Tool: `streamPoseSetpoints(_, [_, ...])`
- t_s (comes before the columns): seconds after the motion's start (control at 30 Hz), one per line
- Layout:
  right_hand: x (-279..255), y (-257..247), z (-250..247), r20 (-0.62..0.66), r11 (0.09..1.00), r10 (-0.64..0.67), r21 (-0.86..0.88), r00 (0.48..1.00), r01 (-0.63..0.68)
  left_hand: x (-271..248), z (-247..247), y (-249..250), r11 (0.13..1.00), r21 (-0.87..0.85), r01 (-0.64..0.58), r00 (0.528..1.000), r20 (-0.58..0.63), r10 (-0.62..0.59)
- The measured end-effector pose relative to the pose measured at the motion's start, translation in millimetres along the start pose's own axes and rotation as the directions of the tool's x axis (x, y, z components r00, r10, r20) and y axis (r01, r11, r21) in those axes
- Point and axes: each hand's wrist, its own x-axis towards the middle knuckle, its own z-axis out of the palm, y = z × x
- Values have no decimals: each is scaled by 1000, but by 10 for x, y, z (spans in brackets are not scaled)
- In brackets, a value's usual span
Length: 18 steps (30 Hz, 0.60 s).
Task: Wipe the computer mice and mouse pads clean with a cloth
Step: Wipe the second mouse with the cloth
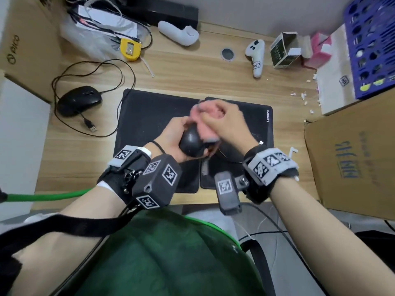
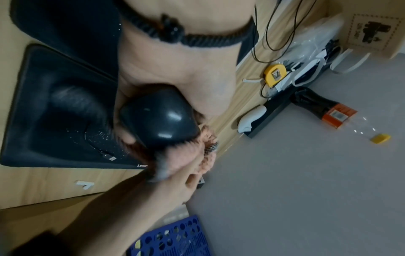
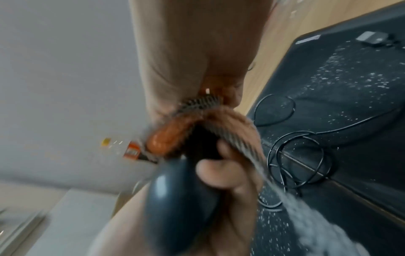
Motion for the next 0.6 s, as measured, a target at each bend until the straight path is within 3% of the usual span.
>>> streamPoseSetpoints(0.1, [11, 3, 60, -59, 993, 74, 92, 995, -69, -17, 58, -20, 1000, 11, 15, 999, 30, -15])
streamPoseSetpoints(0.2, [-223, -78, 242, 82, 995, -50, 85, 995, 43, 9, -47, 17, 991, -132, -20, 998, -65, 12])
streamPoseSetpoints(0.27, [-276, -96, 235, 175, 996, -94, 19, 980, 92, 15, -104, 7, 990, -139, -32, 996, -84, 20])
streamPoseSetpoints(0.43, [10, 45, -27, -35, 992, 122, -30, 992, -123, 32, 43, -70, 1000, -2, 29, 1000, -13, -29])
streamPoseSetpoints(0.5, [-103, 18, 41, 1, 999, 35, -1, 999, -35, 57, 35, -65, 998, -55, 17, 999, -46, -20])
streamPoseSetpoints(0.6, [-309, 9, 188, 180, 996, -94, 14, 979, 93, 74, -17, -70, 987, -158, 0, 994, -106, -17])
